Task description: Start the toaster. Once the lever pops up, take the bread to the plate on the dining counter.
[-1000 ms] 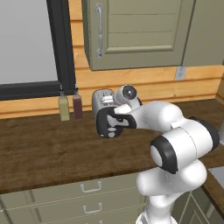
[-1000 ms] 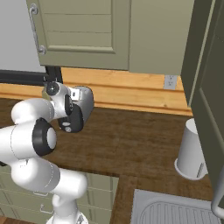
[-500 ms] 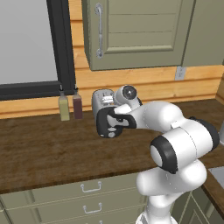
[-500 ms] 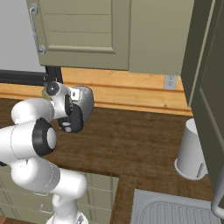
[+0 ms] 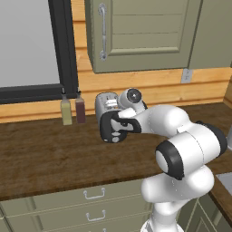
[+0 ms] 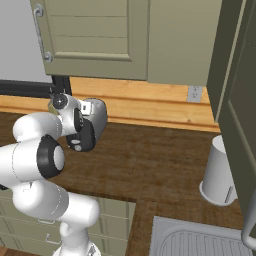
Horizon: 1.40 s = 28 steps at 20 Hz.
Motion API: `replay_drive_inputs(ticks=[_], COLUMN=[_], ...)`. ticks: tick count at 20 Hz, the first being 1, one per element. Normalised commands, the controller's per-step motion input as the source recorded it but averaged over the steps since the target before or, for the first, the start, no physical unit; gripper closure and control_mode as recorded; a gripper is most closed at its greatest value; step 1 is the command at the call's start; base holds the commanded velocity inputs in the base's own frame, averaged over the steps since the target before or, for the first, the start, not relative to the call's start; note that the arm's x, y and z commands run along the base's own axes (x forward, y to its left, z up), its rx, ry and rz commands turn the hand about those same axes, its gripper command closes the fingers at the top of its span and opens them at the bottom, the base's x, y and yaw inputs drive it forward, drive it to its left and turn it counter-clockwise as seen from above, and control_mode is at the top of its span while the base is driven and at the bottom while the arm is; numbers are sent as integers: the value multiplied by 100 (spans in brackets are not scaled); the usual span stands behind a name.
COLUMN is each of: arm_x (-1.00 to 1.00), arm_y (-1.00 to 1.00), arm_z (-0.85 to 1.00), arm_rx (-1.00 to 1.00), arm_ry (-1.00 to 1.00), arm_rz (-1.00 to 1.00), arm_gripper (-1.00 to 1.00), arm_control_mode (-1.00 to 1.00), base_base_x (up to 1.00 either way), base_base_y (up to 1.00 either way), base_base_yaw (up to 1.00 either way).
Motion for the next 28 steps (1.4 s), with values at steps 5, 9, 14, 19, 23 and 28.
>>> replay_drive_inputs(ticks=[5, 9, 14, 19, 23, 28], arm_x=[0, 0, 0, 0, 0, 0], arm_y=[0, 0, 0, 0, 0, 0], arm_z=[0, 0, 0, 0, 0, 0], arm_rx=[0, 0, 0, 0, 0, 0], arm_ry=[0, 0, 0, 0, 0, 0], arm_rz=[0, 0, 0, 0, 0, 0], arm_gripper=[-100, -100, -100, -100, -100, -100], arm_control_mode=[-100, -100, -100, -100, -100, -100], base_base_x=[0, 0, 0, 0, 0, 0], base_base_y=[0, 0, 0, 0, 0, 0], base_base_yaw=[0, 0, 0, 0, 0, 0])
